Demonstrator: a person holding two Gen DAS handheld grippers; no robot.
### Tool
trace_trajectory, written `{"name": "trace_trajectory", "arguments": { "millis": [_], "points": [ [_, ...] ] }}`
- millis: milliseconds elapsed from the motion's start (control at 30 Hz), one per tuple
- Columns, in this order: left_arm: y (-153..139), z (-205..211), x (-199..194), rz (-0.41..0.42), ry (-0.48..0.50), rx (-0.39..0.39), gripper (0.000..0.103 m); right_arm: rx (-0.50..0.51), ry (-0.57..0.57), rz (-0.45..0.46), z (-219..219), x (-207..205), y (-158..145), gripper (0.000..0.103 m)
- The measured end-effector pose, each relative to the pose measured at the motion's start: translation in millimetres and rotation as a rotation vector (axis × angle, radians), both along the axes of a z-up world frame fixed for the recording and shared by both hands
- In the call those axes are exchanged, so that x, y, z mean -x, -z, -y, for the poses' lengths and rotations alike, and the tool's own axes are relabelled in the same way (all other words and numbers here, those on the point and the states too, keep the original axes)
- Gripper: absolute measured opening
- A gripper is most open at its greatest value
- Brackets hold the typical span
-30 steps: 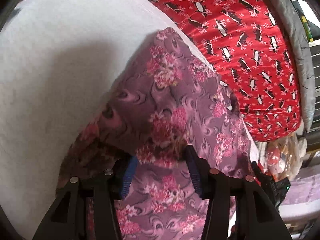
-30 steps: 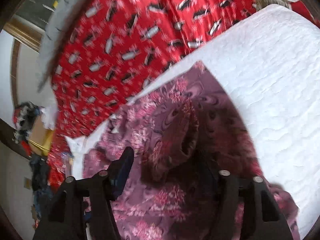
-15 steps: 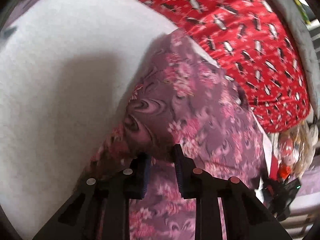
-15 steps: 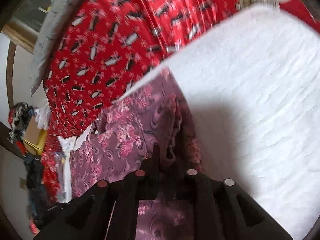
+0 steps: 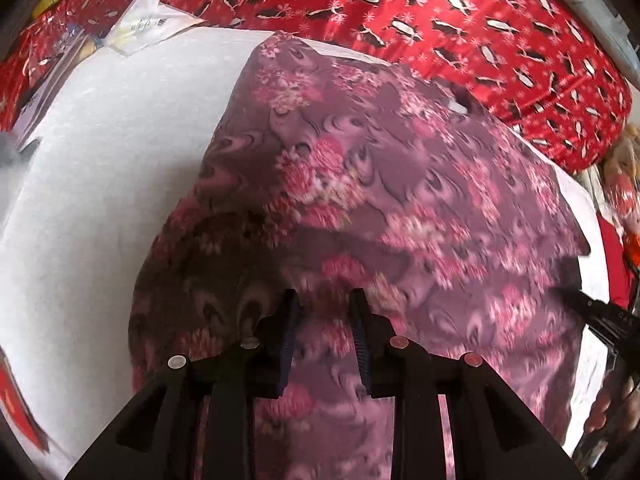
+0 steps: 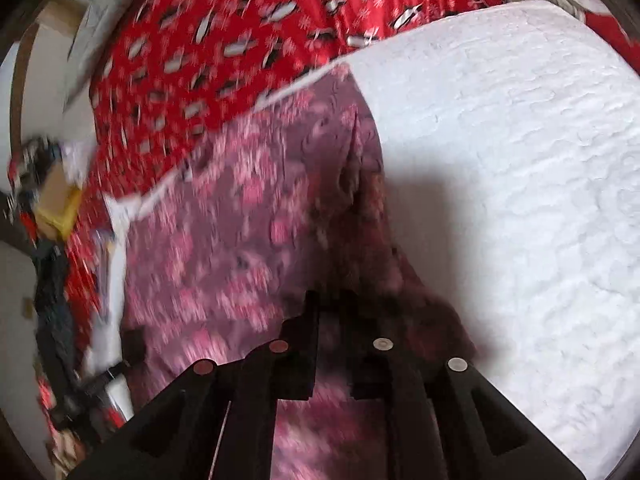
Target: Fold small clothes
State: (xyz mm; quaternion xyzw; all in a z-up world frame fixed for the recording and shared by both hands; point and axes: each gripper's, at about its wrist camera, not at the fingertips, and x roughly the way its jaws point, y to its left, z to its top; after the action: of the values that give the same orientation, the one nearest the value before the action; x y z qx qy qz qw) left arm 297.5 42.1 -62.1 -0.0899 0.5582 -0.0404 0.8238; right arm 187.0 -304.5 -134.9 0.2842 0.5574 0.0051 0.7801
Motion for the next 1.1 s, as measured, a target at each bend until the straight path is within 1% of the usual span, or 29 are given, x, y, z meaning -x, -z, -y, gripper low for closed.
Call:
{"name": "trace_trajectory", "arguments": {
  "millis": [33,100,200,233,267,300,367,400,467,533,600,633,667,700,733,800,867,1000,1100],
  "points": [
    [-3,3,3,0.003,0.004,-0.001,0.025,0.031,-0.035,-0.027,-2,1,-2,0.017],
    [-10,6,18,0.018,0.009,-0.011,0.025,0.075,-0.113,-0.058,-6,16,-5,0.017],
    [-19,7,43,0.032,0.016,-0.019,0.025,0.088,-0.176,-0.081,-13,40,-11,0.019],
    [-22,8,49,0.035,0.017,-0.022,0.025,0.086,-0.193,-0.100,-16,50,-10,0.024],
    [-25,11,56,0.038,0.020,-0.030,0.025,0.090,-0.205,-0.109,-17,55,-9,0.025],
    [-33,-1,70,0.041,0.023,-0.032,0.025,0.103,-0.222,-0.112,-20,64,-11,0.025],
    [-42,2,88,0.058,0.027,-0.043,0.026,0.127,-0.251,-0.109,-23,81,-16,0.025],
    [-52,-6,100,0.065,0.030,-0.052,0.026,0.129,-0.255,-0.112,-23,85,-18,0.026],
    [-59,-3,113,0.074,0.032,-0.066,0.026,0.132,-0.259,-0.116,-18,104,-24,0.027],
    [-67,-2,127,0.085,0.035,-0.078,0.026,0.131,-0.256,-0.099,-12,120,-32,0.027],
    [-74,-3,139,0.084,0.043,-0.095,0.031,0.134,-0.242,-0.072,-3,132,-43,0.028],
    [-76,-5,143,0.081,0.049,-0.099,0.033,0.136,-0.237,-0.064,0,136,-47,0.031],
    [-79,-10,148,0.079,0.049,-0.099,0.038,0.142,-0.232,-0.053,4,143,-53,0.035],
    [-81,-16,152,0.077,0.046,-0.100,0.042,0.149,-0.229,-0.045,9,149,-59,0.038],
    [-82,-26,158,0.070,0.038,-0.102,0.045,0.157,-0.229,-0.037,14,156,-64,0.042],
    [-82,-45,166,0.045,0.026,-0.102,0.051,0.165,-0.233,-0.026,17,167,-68,0.045],
    [-76,-68,178,0.000,0.003,-0.093,0.051,0.160,-0.234,-0.029,21,181,-66,0.050],
    [-55,-102,200,-0.108,-0.012,-0.042,0.051,0.135,-0.226,-0.072,30,205,-50,0.050],
    [-37,-114,216,-0.184,0.009,-0.007,0.051,0.064,-0.199,-0.092,33,221,-36,0.050]
  ]
}}
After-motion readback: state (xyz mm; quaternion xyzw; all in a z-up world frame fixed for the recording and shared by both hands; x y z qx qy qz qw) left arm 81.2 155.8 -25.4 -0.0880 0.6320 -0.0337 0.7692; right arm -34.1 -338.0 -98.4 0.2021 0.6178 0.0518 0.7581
